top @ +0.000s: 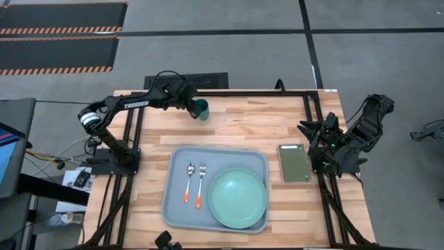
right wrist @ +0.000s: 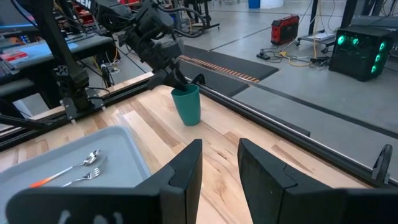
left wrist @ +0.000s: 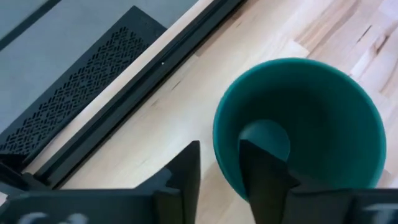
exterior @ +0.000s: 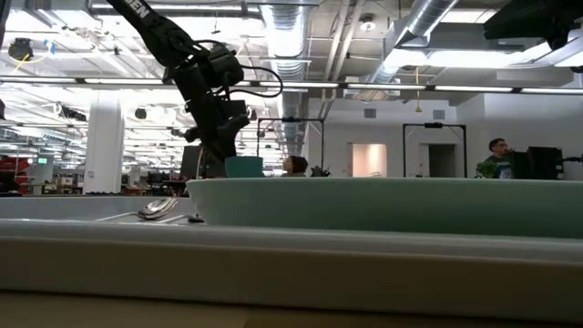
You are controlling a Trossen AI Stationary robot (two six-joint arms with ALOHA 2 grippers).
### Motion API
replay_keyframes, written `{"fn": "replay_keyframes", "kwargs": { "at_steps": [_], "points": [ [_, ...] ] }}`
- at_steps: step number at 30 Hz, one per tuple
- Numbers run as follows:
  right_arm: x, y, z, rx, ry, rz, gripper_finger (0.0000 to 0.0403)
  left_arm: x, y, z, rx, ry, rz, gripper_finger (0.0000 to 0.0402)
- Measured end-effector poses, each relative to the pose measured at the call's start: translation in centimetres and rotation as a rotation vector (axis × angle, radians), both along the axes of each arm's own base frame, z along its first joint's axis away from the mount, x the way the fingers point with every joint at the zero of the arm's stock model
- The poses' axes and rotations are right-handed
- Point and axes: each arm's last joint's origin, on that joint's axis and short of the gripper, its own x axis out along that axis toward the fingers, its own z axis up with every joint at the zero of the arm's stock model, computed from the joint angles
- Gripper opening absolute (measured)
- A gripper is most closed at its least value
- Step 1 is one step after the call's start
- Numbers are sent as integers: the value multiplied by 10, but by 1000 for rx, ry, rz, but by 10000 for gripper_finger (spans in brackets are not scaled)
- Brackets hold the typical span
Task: Pick and place plate/cup/fork/spoon on tray
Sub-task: Put the green cup to the top of the green plate on the blue serving tray
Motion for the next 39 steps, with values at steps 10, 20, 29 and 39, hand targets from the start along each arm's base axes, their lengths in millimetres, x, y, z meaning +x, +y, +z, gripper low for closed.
{"fn": "replay_keyframes", "kwargs": {
  "at_steps": [10, 20, 29, 39],
  "points": [
    [0, 0, 0, 3, 0, 1, 129, 6, -5, 4, 12, -10, -25, 5],
    [0, 0, 0, 6, 0, 2, 129, 35, -35, 39, 2, 38, -176, 1],
    [0, 0, 0, 5, 0, 2, 129, 62, -77, 77, -72, -59, -349, 0],
    [0, 0, 0, 5, 0, 2, 129, 87, -127, 87, -91, -197, -549, 0]
  ]
}}
